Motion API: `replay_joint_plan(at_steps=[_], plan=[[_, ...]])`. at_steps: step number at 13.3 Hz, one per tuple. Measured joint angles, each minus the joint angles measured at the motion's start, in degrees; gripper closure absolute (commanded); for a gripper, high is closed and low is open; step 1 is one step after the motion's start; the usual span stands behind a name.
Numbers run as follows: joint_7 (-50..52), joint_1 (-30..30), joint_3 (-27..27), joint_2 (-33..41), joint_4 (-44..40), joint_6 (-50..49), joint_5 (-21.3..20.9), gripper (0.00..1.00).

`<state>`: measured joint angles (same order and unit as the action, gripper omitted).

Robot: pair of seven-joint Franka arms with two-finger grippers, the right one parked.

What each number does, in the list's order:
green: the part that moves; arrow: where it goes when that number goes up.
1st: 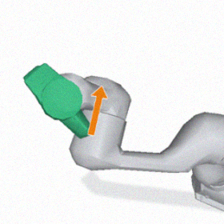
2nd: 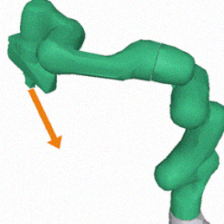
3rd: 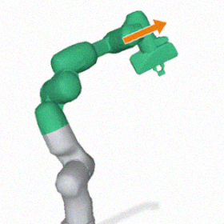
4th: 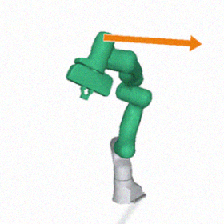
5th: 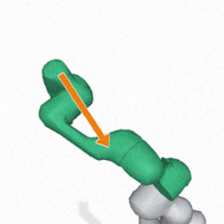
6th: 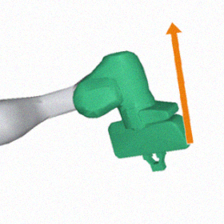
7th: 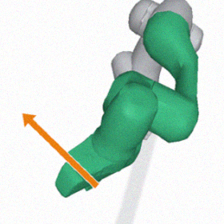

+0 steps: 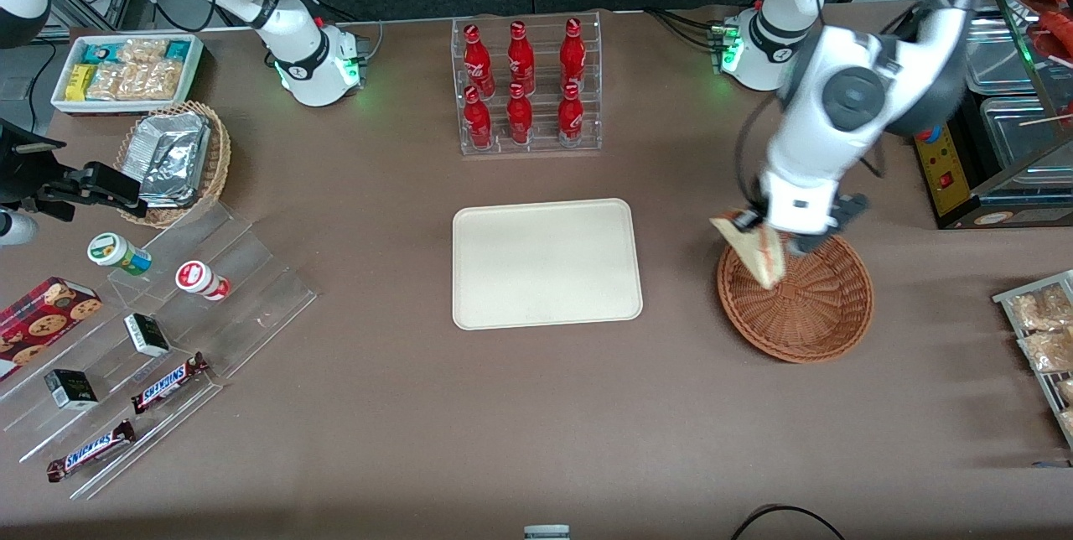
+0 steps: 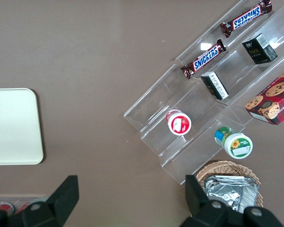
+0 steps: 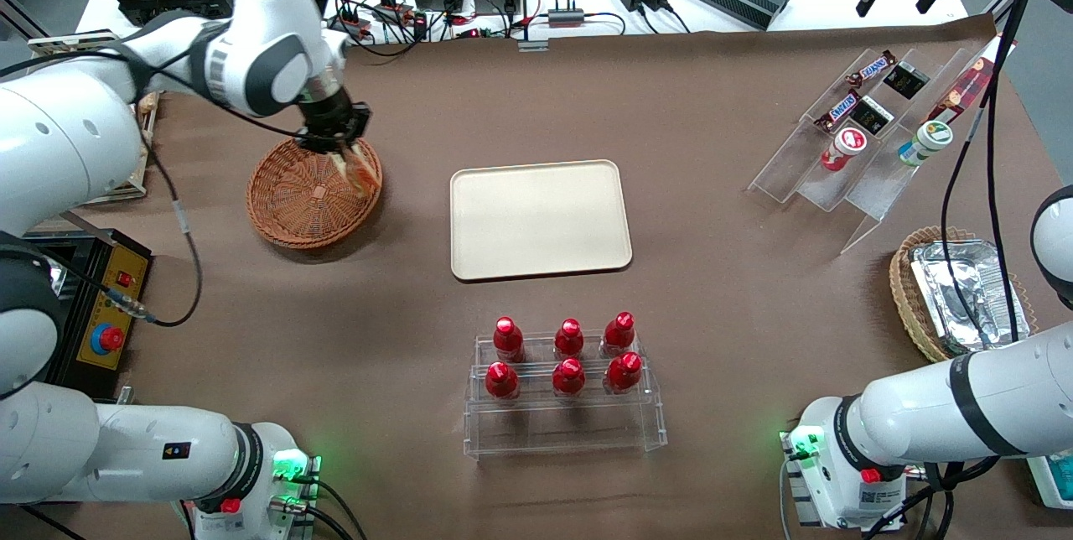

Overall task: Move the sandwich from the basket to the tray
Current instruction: 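Lift the sandwich and carry it with the left gripper over the white tray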

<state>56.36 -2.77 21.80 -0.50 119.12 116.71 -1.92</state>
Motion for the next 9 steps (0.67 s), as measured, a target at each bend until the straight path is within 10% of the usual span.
replay_joint_plan(at_steps=[9], plan=[[1.31, -4.58, 16.58, -12.33, -9.29, -0.57, -3.58, 1.00]])
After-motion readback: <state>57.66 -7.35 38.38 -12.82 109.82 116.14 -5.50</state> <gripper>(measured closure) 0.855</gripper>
